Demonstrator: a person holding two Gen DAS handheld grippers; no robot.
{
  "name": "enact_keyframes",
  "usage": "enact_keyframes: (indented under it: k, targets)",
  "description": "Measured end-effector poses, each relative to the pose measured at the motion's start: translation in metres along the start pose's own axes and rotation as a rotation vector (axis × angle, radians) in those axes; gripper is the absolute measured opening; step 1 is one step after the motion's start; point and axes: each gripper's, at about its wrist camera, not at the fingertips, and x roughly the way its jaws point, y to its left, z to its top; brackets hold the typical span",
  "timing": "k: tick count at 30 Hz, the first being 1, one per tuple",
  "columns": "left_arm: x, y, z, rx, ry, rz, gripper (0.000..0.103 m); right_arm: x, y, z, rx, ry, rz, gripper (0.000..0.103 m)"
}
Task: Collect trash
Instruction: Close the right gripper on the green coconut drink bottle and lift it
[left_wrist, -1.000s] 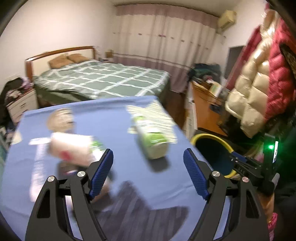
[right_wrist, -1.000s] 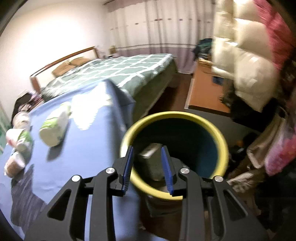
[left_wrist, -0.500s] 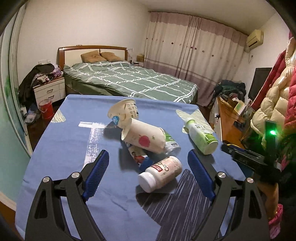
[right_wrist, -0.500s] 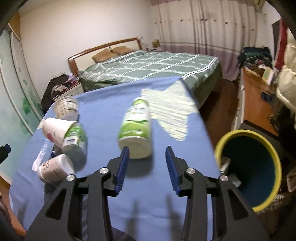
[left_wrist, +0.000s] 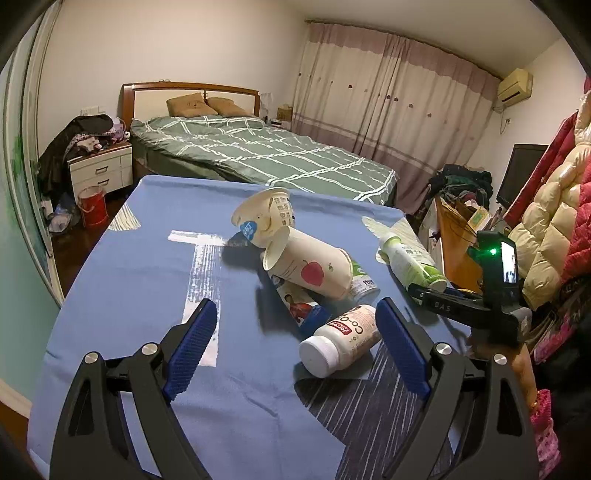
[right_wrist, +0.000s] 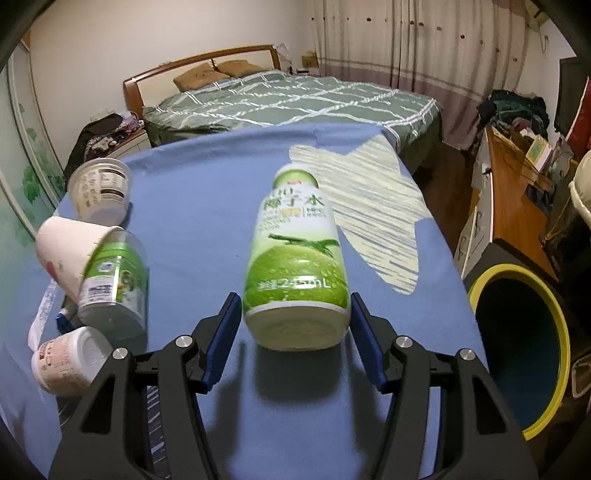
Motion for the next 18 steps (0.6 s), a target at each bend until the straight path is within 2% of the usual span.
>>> enact_keyframes:
  k: [4,6,10,18]
  targets:
    - [0.003,-0.004,0.0,0.002,0.006,-0.008,0.087,0.002,-0.009,-0.001,0.022,0.003,0.012,0.055]
    - [0.006,-0.006,-0.001,0.004,0.011,-0.011,0.087,-0.003,-0.012,-0.001,0.036,-0.015,0.027,0.05]
    - [0.007,-0.008,-0.001,0.011,0.014,-0.011,0.087,-0.015,-0.014,0.0,0.048,-0.061,0.039,0.05]
    - [0.009,-0.014,-0.001,0.018,0.017,-0.023,0.087,-0.067,-0.021,0.003,0.056,-0.166,0.063,0.05]
